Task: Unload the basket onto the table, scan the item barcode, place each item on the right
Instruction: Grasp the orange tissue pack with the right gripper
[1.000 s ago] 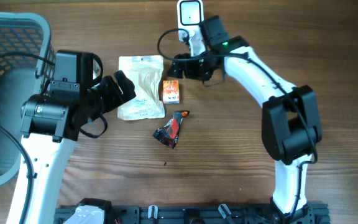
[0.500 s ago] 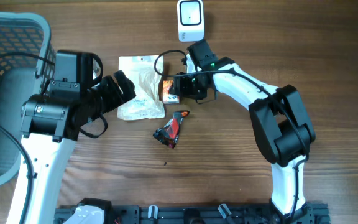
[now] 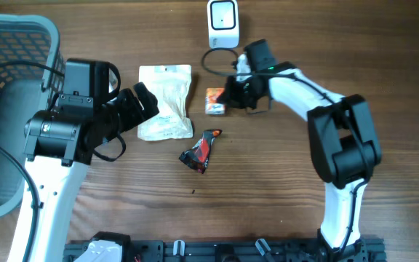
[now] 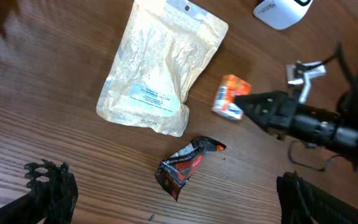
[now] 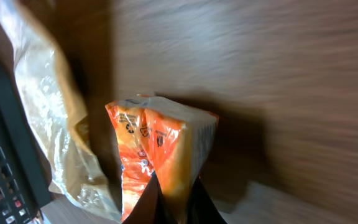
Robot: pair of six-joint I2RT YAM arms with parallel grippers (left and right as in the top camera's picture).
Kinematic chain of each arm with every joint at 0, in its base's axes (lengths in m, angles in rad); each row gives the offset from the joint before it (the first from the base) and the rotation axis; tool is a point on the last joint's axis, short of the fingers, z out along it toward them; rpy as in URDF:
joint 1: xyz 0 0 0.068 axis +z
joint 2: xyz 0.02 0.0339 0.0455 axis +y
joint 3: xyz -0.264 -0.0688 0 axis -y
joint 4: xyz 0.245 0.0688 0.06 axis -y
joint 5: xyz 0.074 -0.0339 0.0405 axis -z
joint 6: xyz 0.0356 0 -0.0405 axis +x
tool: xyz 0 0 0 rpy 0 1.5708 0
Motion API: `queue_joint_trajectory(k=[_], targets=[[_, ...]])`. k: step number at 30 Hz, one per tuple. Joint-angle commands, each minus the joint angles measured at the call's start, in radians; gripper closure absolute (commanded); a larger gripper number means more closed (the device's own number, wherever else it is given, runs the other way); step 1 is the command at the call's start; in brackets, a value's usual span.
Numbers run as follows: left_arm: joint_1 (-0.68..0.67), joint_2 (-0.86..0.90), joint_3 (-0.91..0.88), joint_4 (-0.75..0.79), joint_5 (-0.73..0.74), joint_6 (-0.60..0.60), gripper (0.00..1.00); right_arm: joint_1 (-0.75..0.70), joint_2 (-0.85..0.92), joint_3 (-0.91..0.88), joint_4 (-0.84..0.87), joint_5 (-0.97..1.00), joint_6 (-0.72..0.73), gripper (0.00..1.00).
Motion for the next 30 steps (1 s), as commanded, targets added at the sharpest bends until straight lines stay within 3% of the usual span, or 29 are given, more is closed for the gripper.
queue_joint_trajectory(k=[1, 4, 5, 14, 17, 21, 24, 30], targets=[[0.005, -0.002, 0.009, 0.002, 0.011, 0.015, 0.00, -0.049, -0.021, 0.008, -0.092, -0.040, -0.182, 0.90], [0.005, -0.002, 0.009, 0.002, 0.011, 0.015, 0.00, -0.053, -0.021, 0.008, -0.160, 0.038, -0.229, 0.61], [0.005, -0.002, 0.009, 0.002, 0.011, 0.015, 0.00, -0.053, -0.021, 0.008, -0.172, 0.063, -0.229, 0.47], [0.005, -0.002, 0.009, 0.002, 0.011, 0.015, 0.00, -0.052, -0.021, 0.008, -0.159, 0.041, -0.229, 0.38], [0.005, -0.002, 0.009, 0.002, 0.011, 0.015, 0.00, -0.040, -0.019, 0.002, -0.159, 0.041, -0.226, 0.40], [0.006, -0.002, 0.009, 0.002, 0.011, 0.015, 0.00, -0.002, -0.011, 0.000, -0.145, 0.050, -0.198, 0.51], [0.005, -0.002, 0.009, 0.002, 0.011, 0.015, 0.00, 0.018, -0.009, 0.000, -0.138, 0.088, -0.170, 0.95], [0.005, -0.002, 0.009, 0.002, 0.011, 0.015, 0.00, -0.006, -0.033, 0.054, -0.155, 0.100, -0.178, 0.95]])
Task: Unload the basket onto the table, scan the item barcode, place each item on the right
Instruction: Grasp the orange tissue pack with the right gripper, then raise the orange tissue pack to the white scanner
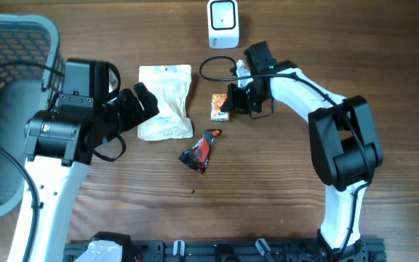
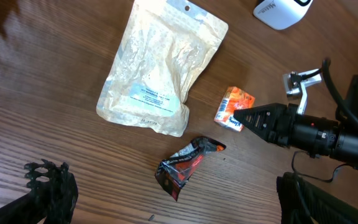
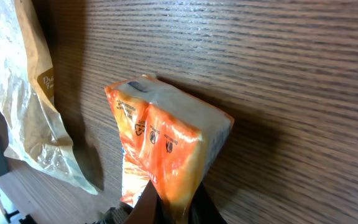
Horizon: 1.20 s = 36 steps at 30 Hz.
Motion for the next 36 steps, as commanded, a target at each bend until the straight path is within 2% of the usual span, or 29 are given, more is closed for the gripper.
queue_joint_trajectory(k=[1, 7, 9, 11, 16, 18, 24, 27, 29, 33, 36], targets=[[0.005, -0.002, 0.009, 0.002, 0.011, 0.014, 0.00, -0.032, -0.030, 0.074, -0.041, 0.058, -0.010, 0.95], [0.005, -0.002, 0.009, 0.002, 0.011, 0.015, 0.00, -0.064, -0.128, 0.224, -0.142, 0.058, -0.224, 0.96], [0.005, -0.002, 0.009, 0.002, 0.011, 0.014, 0.00, -0.064, -0.161, 0.233, -0.147, 0.041, -0.243, 0.95], [0.005, -0.002, 0.009, 0.002, 0.011, 0.014, 0.00, -0.064, -0.181, 0.233, -0.156, -0.044, -0.280, 0.95], [0.005, -0.002, 0.009, 0.002, 0.011, 0.014, 0.00, -0.064, -0.186, 0.233, -0.211, -0.402, -0.439, 0.95], [0.005, -0.002, 0.009, 0.002, 0.011, 0.014, 0.00, -0.064, -0.186, 0.233, -0.222, -0.467, -0.461, 0.95], [0.005, -0.002, 0.009, 0.002, 0.011, 0.014, 0.00, -0.064, -0.186, 0.233, -0.219, -0.451, -0.454, 0.95], [0.005, -0.002, 0.009, 0.002, 0.011, 0.014, 0.00, -0.064, -0.186, 0.233, -0.192, -0.193, -0.275, 0.95], [0.005, -0.002, 0.009, 0.002, 0.011, 0.014, 0.00, -0.062, -0.186, 0.233, -0.162, 0.106, -0.176, 0.95], [0.005, -0.002, 0.009, 0.002, 0.011, 0.014, 0.00, -0.051, -0.186, 0.238, -0.074, 0.504, -0.163, 0.95], [0.005, -0.002, 0.009, 0.002, 0.011, 0.014, 0.00, -0.030, -0.186, 0.238, 0.090, 0.795, -0.202, 0.95]])
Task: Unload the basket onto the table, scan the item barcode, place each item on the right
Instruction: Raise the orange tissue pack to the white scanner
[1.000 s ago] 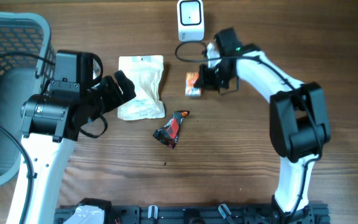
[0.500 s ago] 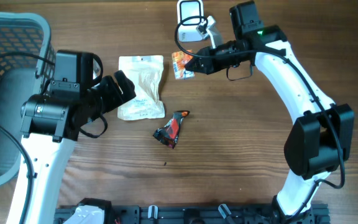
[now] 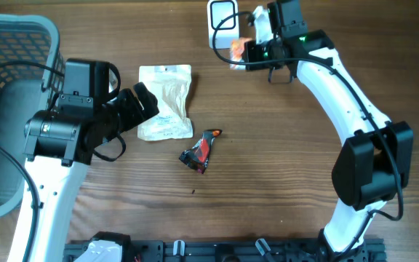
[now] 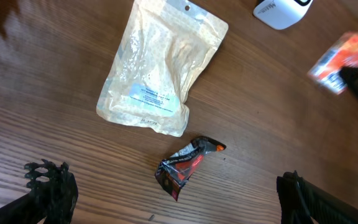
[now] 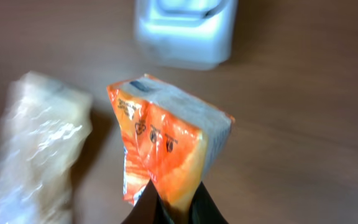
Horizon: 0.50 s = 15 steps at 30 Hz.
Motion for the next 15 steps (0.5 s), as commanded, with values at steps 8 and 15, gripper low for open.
queue_joint_trajectory(k=[8, 15], targets=[[0.005, -0.002, 0.009, 0.002, 0.011, 0.015, 0.00, 0.070, 0.040, 0.016, 0.600, 0.401, -0.362, 0.95], [0.005, -0.002, 0.009, 0.002, 0.011, 0.015, 0.00, 0.117, 0.190, 0.016, 0.772, 0.283, -0.941, 0.95]])
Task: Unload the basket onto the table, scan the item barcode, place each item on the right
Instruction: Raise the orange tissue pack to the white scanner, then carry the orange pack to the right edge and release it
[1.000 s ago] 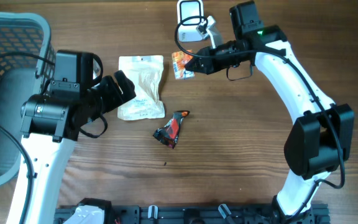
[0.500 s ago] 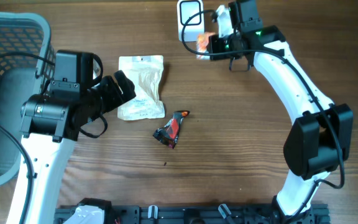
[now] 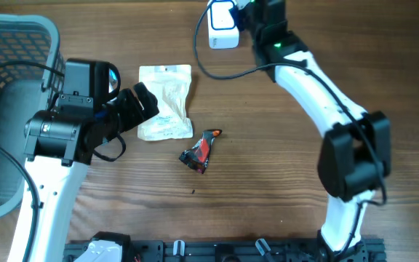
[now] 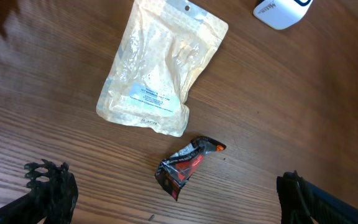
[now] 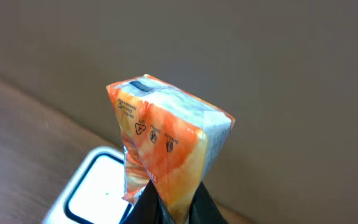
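Observation:
My right gripper [image 5: 169,200] is shut on a small orange and white packet [image 5: 166,140], which stands up from the jaws. The white scanner [image 5: 95,193] with its dark-framed window lies just below and left of the packet. Overhead, the right gripper [image 3: 247,10] sits at the table's far edge against the right side of the scanner [image 3: 222,14], and the packet is hidden there. My left gripper [image 4: 173,210] is open and empty, low over the table; overhead the left gripper [image 3: 141,103] is beside the pouch.
A pale pouch [image 3: 166,102] lies flat left of centre, and a crumpled dark red wrapper [image 3: 201,149] lies nearer me. A grey basket [image 3: 6,109] fills the left edge. The right arm's cable loops near the scanner.
My right gripper, still holding the orange packet, has gone from in front of the scanner to its right side at the far edge, tilted so a wall shows behind. The left arm has not moved.
My right gripper was shut on the orange packet on the table, right of the pouch. A second later the packet was a little nearer the wrapper. Then it was off the table, beside the scanner, and now it is held above the scanner's window.

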Robot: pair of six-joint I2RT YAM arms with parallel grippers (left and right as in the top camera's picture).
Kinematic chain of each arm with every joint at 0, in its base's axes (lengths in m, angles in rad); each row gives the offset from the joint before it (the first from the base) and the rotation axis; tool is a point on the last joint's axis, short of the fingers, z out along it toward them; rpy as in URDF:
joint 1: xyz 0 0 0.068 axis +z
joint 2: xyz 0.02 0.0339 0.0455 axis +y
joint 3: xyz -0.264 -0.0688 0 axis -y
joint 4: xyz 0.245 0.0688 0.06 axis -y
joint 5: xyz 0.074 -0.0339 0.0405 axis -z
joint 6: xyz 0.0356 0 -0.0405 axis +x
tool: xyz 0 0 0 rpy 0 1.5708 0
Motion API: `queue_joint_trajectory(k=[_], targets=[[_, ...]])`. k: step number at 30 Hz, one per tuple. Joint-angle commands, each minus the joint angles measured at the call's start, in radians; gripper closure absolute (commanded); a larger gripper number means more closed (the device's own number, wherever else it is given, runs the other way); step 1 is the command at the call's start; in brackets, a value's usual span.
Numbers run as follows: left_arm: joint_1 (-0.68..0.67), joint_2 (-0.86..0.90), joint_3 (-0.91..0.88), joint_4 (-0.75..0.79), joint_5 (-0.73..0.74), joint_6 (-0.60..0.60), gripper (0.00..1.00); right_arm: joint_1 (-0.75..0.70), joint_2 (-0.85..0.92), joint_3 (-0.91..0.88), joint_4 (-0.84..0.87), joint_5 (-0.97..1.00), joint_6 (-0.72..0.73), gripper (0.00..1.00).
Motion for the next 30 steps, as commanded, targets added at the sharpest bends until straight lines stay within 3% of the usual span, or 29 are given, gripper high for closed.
queue_joint_trajectory(k=[1, 3, 10, 19, 24, 30], targets=[[0.005, -0.002, 0.009, 0.002, 0.012, 0.015, 0.00, 0.035, 0.104, 0.010, 0.046, -0.042, -0.385, 0.95], [0.005, -0.002, 0.009, 0.002, 0.012, 0.015, 0.00, 0.050, 0.137, 0.010, 0.089, -0.016, -0.457, 0.95], [0.005, -0.002, 0.009, 0.002, 0.012, 0.015, 0.00, 0.056, 0.189, 0.010, 0.139, 0.037, -0.440, 0.95], [0.005, -0.002, 0.009, 0.002, 0.012, 0.015, 0.00, 0.034, 0.190, 0.010, 0.138, 0.062, -0.222, 0.95], [0.005, -0.002, 0.009, 0.002, 0.012, 0.015, 0.00, -0.028, 0.177, 0.010, 0.161, 0.221, 0.154, 0.95], [0.005, -0.002, 0.009, 0.002, 0.012, 0.015, 0.00, -0.201, 0.061, 0.010, -0.029, 0.205, 0.594, 0.96]])
